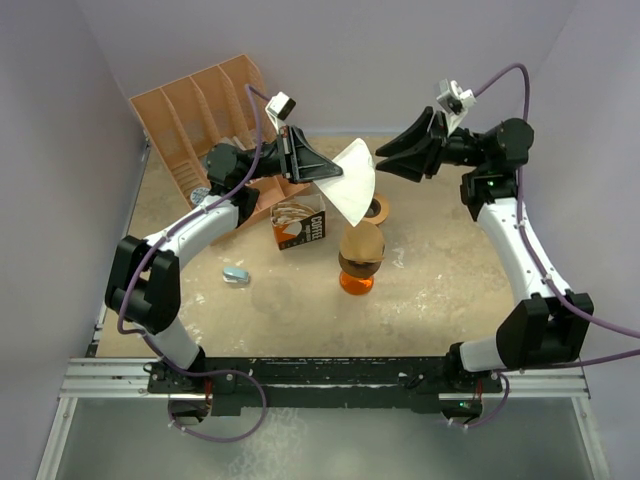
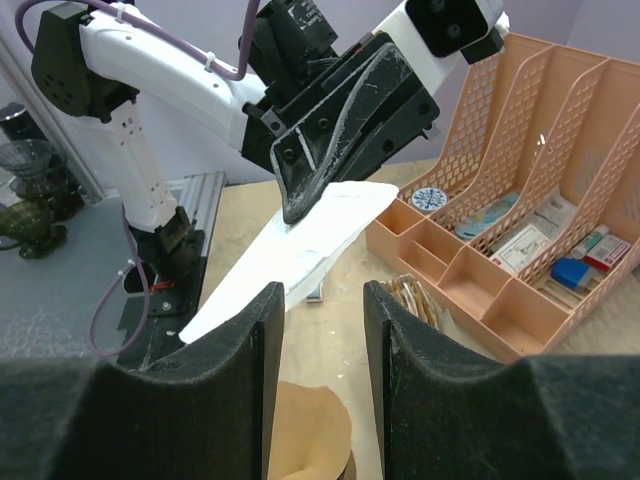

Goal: Place the coffee filter in the dripper
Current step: Pick up the coffee filter from the coffee filter holder.

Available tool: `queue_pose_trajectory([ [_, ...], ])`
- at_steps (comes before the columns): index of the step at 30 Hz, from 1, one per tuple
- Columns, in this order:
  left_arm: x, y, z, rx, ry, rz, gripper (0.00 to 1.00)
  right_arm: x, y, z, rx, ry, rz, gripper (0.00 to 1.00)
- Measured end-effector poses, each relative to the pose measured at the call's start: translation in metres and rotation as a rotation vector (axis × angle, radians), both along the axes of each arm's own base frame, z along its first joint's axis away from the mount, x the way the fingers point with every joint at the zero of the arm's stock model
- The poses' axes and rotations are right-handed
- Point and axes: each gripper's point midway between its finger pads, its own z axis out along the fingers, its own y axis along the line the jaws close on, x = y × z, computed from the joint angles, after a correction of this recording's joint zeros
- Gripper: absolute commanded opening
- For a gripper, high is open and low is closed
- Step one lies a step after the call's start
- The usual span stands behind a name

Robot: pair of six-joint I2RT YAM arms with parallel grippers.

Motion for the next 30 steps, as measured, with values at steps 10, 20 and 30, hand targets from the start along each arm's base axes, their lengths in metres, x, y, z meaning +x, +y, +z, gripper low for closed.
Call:
queue_pose_trajectory([
  [10, 0.000, 0.000, -0.001, 0.001, 0.002, -0.001, 0.00, 0.009, 0.004, -0.006, 0.007, 0.037, -0.003, 0.36],
  [20, 0.000, 0.000, -0.001, 0.001, 0.001, 0.000, 0.00, 0.005, 0.009, -0.006, 0.007, 0.040, 0.014, 0.36],
  [30, 0.000, 0.000, 0.000, -0.004, -0.007, 0.001, 0.00, 0.005, 0.011, -0.006, 0.011, 0.041, 0.013, 0.36],
])
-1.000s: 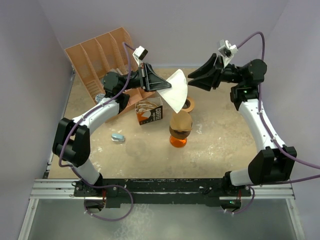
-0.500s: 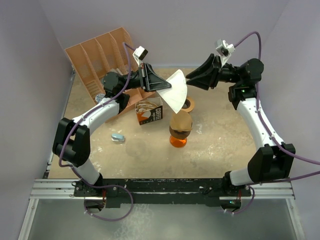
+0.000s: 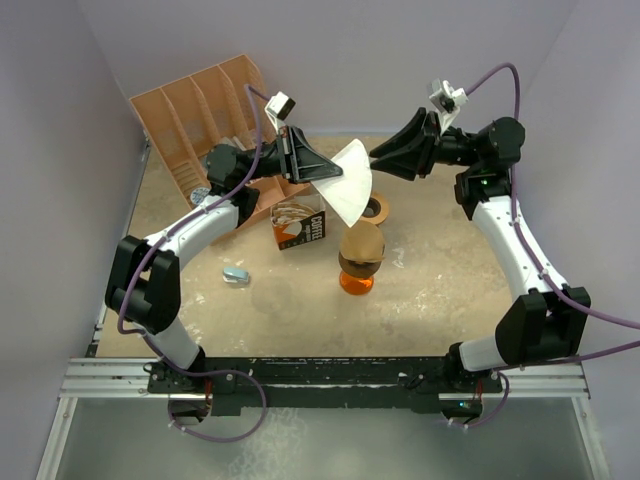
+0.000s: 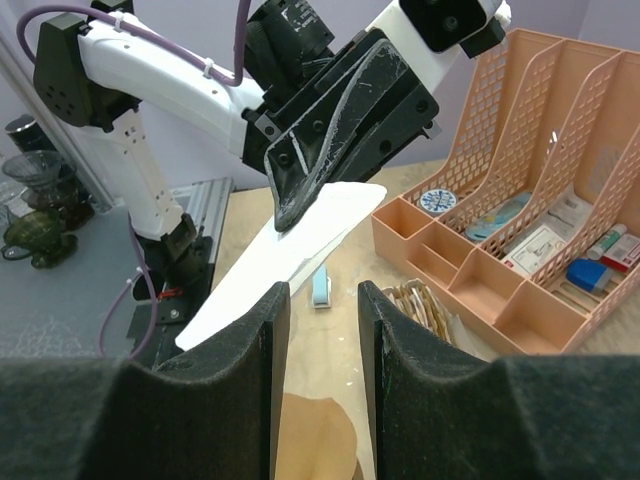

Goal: Place the coffee filter in the dripper
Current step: Pick up the coffee filter from the coffee filter holder.

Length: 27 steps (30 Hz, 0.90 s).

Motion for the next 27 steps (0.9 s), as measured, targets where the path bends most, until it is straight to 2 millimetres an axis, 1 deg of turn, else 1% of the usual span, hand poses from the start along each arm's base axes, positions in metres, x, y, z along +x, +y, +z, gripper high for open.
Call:
queue_pose_trajectory([
  [6, 0.000, 0.000, 0.001, -0.007, -0.013, 0.004, 0.00, 0.003, 0.000, 0.001, 0.008, 0.004, -0.015, 0.36],
  [13, 0.002, -0.002, -0.001, -0.001, -0.022, 0.017, 0.00, 0.003, 0.000, -0.010, 0.006, 0.053, -0.013, 0.36],
  [23, 0.007, -0.003, -0.002, -0.006, -0.044, 0.045, 0.00, 0.002, 0.000, -0.019, 0.011, 0.097, -0.007, 0.38],
  [27, 0.009, -0.004, -0.002, -0.006, -0.051, 0.056, 0.00, 0.001, 0.001, -0.020, 0.013, 0.101, -0.005, 0.39],
])
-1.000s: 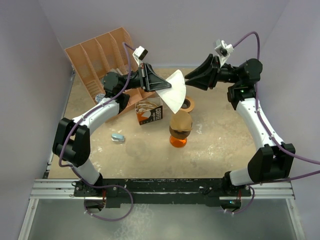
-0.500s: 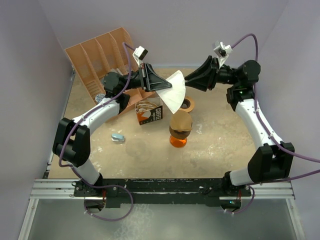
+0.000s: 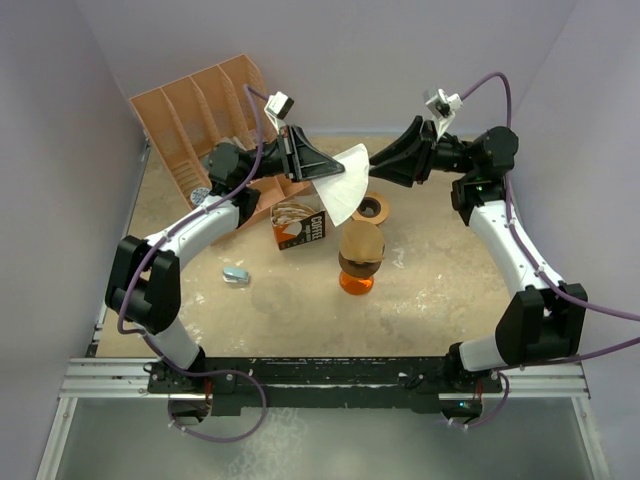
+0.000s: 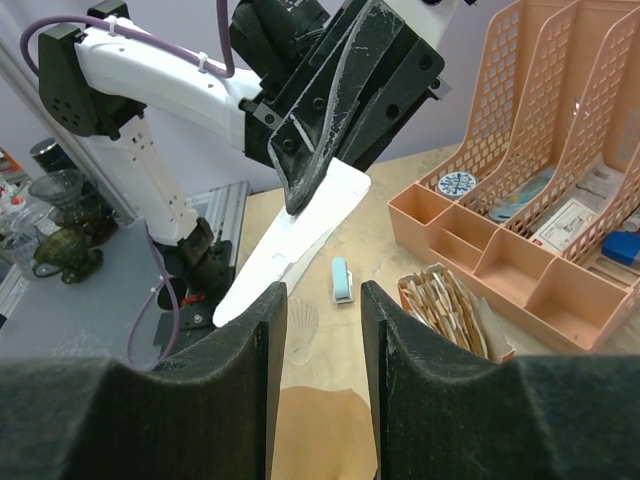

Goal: Place the coffee filter in the dripper
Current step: Pick up the coffee filter from the coffee filter holder.

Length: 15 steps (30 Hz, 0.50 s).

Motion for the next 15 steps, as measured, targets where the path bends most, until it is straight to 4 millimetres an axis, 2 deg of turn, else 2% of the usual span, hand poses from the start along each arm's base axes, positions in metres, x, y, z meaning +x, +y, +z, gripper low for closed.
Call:
queue_pose_trajectory([
  [9, 0.0066, -0.0021, -0.0067, 0.019, 0.002, 0.026, 0.00, -0.0021, 0.0013, 0.0015, 0.005, 0.004, 0.007, 0.40],
  [15, 0.0086, -0.0028, -0.0091, 0.027, -0.003, 0.034, 0.00, -0.0033, 0.0028, 0.0016, 0.006, 0.005, 0.012, 0.36],
])
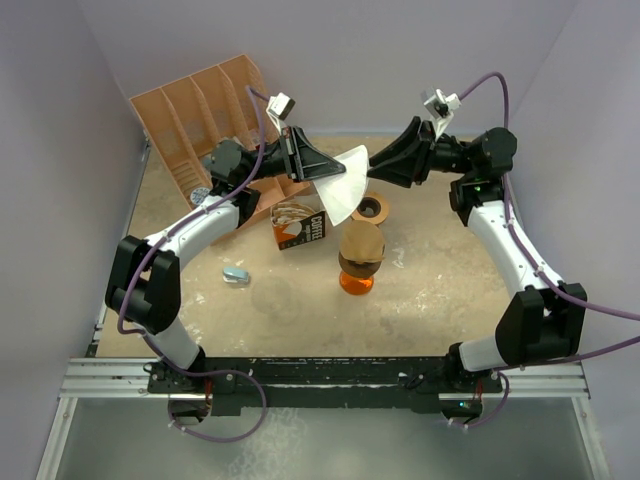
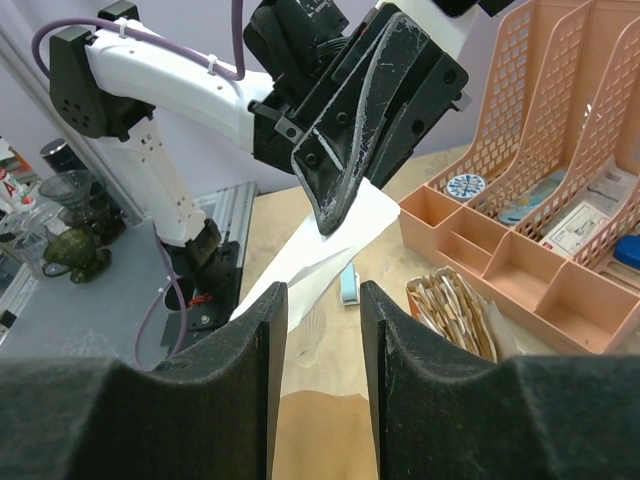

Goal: Place the coffee filter in the dripper
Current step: Pick up the coffee filter from the coffee filter holder.

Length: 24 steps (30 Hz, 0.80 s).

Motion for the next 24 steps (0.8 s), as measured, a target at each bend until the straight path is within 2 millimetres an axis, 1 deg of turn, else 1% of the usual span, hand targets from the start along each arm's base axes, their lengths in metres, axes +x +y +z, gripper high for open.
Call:
queue_pose_trajectory([
  [13, -0.0006, 0.0002, 0.0010, -0.003, 0.002, -0.002, 0.00, 0.0007, 0.0008, -0.0043, 0.003, 0.005, -0.003, 0.26],
  [20, -0.0050, 0.0022, 0.0081, -0.029, -0.022, -0.011, 0.00, 0.0001, 0.0015, -0.0067, 0.003, 0.001, 0.000, 0.24],
  [24, -0.0065, 0.0028, 0.0070, -0.033, -0.025, -0.014, 0.00, -0.0002, 0.0014, -0.0057, 0.005, -0.012, 0.000, 0.24],
])
